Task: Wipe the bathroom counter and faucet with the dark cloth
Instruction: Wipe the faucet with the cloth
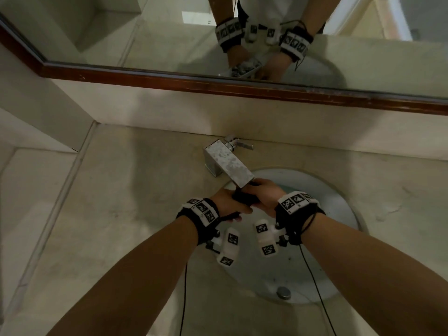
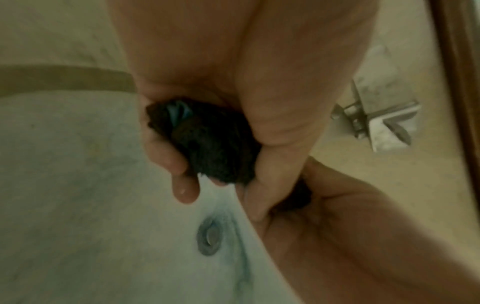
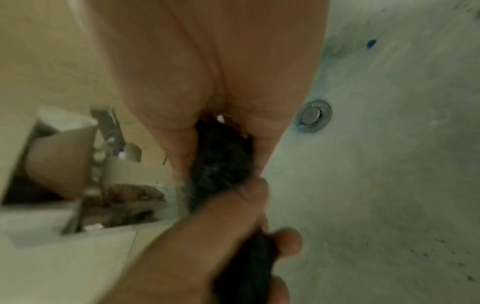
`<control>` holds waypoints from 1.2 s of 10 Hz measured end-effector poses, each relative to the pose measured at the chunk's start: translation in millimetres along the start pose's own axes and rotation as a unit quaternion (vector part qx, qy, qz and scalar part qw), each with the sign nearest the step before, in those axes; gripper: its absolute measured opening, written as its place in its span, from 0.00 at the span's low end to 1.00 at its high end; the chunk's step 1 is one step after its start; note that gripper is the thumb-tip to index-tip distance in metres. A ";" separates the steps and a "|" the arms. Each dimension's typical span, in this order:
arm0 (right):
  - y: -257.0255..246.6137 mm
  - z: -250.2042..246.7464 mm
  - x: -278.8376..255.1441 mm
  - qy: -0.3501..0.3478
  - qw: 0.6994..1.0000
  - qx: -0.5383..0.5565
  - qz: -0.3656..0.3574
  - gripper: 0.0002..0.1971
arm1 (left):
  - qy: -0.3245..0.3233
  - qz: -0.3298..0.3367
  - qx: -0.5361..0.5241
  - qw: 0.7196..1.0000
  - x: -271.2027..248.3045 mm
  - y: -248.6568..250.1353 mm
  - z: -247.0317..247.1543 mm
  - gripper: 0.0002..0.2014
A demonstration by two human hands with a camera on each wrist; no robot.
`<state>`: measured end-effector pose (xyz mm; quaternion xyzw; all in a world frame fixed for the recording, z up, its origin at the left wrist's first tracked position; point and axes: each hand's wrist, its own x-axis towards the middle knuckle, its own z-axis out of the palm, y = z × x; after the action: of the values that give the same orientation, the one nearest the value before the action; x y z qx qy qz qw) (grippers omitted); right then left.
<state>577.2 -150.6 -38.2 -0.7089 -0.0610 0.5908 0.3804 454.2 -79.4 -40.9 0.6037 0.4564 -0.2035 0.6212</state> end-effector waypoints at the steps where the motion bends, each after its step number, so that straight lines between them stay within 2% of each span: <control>1: 1.0 -9.9 -0.2 -0.041 0.999 0.000 0.006 0.15 | 0.046 0.037 0.116 0.992 1.6 -0.6 3.0 0.11; 2: -5.1 -19.5 -7.1 -0.067 0.986 0.048 0.144 0.28 | 0.135 0.093 0.331 0.929 -3.3 -2.2 4.2 0.09; 3: -1.2 -28.5 -9.4 -0.104 0.946 0.178 0.249 0.39 | 0.185 0.166 0.506 0.826 -7.5 -6.6 5.4 0.15; 4: 6.6 -19.7 -6.1 -0.110 0.945 0.189 0.242 0.37 | 0.187 0.247 0.592 0.744 -4.9 -9.6 7.1 0.15; 5: 10.8 -6.1 3.5 -0.062 0.981 0.101 0.157 0.22 | 0.189 0.271 0.577 0.747 -4.0 -8.8 12.5 0.17; 6: 10.2 3.4 7.1 -0.004 0.990 0.091 0.103 0.10 | 0.195 0.241 0.532 0.788 -1.6 -2.5 15.3 0.18; 7: 8.2 8.6 7.2 0.061 0.995 0.059 0.048 0.09 | 0.182 0.219 0.469 0.836 8.2 3.2 16.1 0.15; 8: 7.2 13.0 4.3 0.133 0.987 -0.084 -0.031 0.10 | 0.150 0.190 0.384 0.891 11.4 3.1 21.5 0.05; 9: 11.3 14.6 0.8 0.147 0.972 -0.173 -0.065 0.15 | 0.096 0.142 0.216 0.961 14.4 -2.1 28.2 0.16; 10: 19.0 13.1 -4.3 0.154 0.968 -0.176 -0.094 0.16 | 0.033 0.066 0.014 0.997 6.4 -7.1 32.4 0.19; 11: 21.8 10.2 -10.4 0.132 0.961 -0.215 -0.111 0.14 | -0.029 0.019 -0.119 0.992 -2.3 -14.0 37.9 0.18; 12: 20.8 5.3 -16.1 0.112 0.962 -0.215 -0.125 0.14 | -0.091 -0.009 -0.221 0.971 -7.6 -19.0 42.2 0.14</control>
<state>560.2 -171.4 -38.3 -0.8222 -0.2316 0.4284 0.2947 448.7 -124.7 -51.6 0.4268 0.4370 -0.1569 0.7760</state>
